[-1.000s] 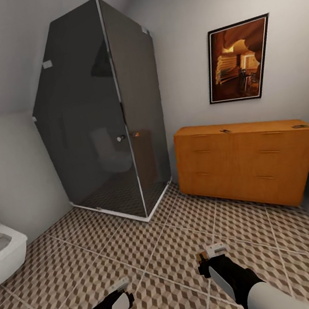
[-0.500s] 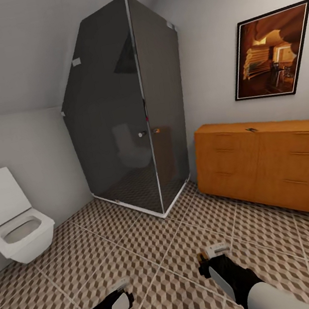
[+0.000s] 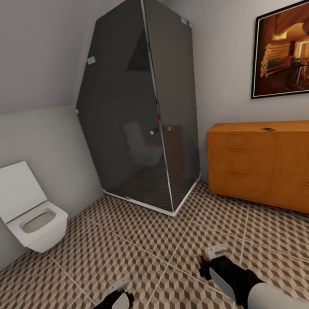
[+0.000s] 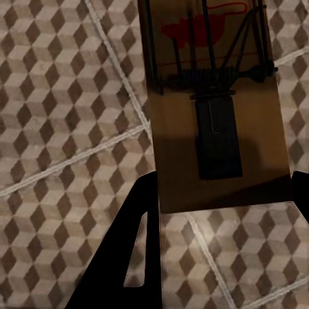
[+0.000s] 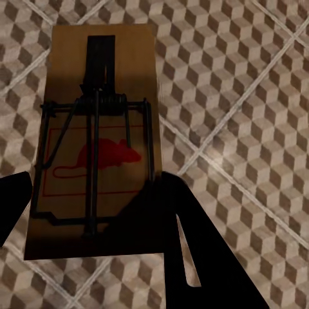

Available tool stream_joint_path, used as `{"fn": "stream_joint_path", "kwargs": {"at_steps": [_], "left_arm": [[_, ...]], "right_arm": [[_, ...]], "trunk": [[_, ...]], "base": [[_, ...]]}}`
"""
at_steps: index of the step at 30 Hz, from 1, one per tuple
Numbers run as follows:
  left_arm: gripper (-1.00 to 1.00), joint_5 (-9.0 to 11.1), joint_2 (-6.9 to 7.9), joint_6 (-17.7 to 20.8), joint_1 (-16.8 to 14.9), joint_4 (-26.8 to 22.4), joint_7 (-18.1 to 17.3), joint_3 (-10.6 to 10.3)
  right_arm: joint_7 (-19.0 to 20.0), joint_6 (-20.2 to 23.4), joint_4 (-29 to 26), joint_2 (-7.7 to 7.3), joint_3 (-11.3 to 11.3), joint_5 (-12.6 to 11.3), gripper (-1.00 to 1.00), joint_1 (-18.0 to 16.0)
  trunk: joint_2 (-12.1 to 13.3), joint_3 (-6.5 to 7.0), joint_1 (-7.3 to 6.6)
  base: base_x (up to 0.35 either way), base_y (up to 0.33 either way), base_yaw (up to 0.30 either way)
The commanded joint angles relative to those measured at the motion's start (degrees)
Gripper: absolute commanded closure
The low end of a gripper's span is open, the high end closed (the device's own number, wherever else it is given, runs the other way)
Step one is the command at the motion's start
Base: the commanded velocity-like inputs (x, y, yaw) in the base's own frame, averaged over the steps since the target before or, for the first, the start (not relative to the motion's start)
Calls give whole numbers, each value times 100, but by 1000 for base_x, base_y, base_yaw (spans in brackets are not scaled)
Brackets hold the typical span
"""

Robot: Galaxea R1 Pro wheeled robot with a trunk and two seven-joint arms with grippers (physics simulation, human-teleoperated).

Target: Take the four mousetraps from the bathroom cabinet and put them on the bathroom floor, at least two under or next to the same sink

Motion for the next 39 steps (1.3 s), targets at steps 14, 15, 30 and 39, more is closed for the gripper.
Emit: {"fn": "stream_joint_path", "kwargs": {"at_steps": [14,15,30,39], "left_arm": [[100,0,12,25,-4,-3,41,13],[100,0,16,25,-4,-3,41,15],[100,175,284,34,-4,6,111,33],[100,187,287,34,-4,6,112,33]], "right_arm": [[-79,15,5,-6,47,-77,100,-1],[-82,15,6,-6,45,-75,100,-1],[-101,-9,6,-14,43,-67,100,-1],[-105,-10,6,-11,43,-68,100,-1]], "trunk": [[-3,-6,0],[-3,-6,0],[-3,-6,0],[-3,-6,0]], "base": [[0,0,274],[0,0,275],[0,0,275],[0,0,275]]}}
